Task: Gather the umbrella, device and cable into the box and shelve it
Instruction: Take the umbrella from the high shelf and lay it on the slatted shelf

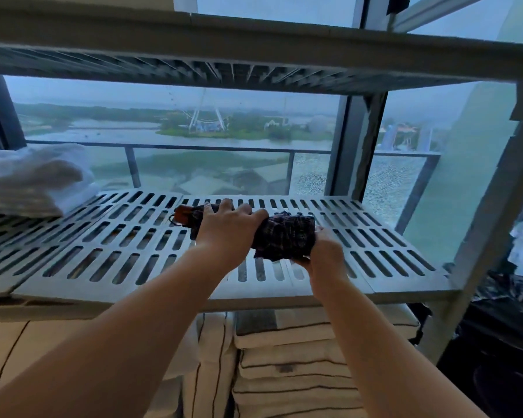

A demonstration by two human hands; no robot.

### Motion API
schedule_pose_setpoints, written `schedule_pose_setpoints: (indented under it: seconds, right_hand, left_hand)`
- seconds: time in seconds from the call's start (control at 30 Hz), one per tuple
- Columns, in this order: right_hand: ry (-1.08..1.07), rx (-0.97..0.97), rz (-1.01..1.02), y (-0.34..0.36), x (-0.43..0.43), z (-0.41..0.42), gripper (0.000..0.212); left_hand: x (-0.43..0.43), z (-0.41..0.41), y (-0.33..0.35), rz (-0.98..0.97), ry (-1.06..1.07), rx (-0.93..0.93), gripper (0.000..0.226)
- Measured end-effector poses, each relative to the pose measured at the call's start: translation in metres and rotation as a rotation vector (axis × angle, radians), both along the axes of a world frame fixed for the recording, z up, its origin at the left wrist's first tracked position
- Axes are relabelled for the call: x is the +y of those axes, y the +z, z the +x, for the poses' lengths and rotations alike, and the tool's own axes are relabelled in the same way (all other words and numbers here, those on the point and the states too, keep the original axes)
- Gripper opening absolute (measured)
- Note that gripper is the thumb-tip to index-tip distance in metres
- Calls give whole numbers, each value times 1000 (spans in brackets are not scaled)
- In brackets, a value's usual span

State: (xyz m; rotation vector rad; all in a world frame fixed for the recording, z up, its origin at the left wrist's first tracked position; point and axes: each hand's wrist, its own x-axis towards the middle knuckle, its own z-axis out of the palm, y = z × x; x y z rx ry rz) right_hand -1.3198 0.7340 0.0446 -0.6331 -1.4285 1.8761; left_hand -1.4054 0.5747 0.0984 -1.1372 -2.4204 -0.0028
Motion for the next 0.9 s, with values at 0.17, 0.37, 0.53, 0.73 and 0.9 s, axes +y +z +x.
schedule_pose_setpoints:
  seconds: [0.17, 0.37, 0.53, 0.73, 0.9]
  right_hand:
    - [-60, -112, 179, 2, 28, -5, 25]
    - [-111, -159, 353, -2, 61, -12, 30]
    - [-9, -210, 702, -6, 73, -15, 36]
    - [60, -322, 978, -12, 81, -20, 47]
    - [78, -359, 974, -16, 83, -23, 42]
  left_hand:
    - [26, -8, -3, -13, 27, -24, 55]
    - [61, -17, -14, -51, 97, -40, 56]
    - [85, -19, -27, -68, 151, -47, 53]
    - [97, -24, -44, -47, 178, -118, 46]
    - [98, -31, -54, -14, 147, -116, 50]
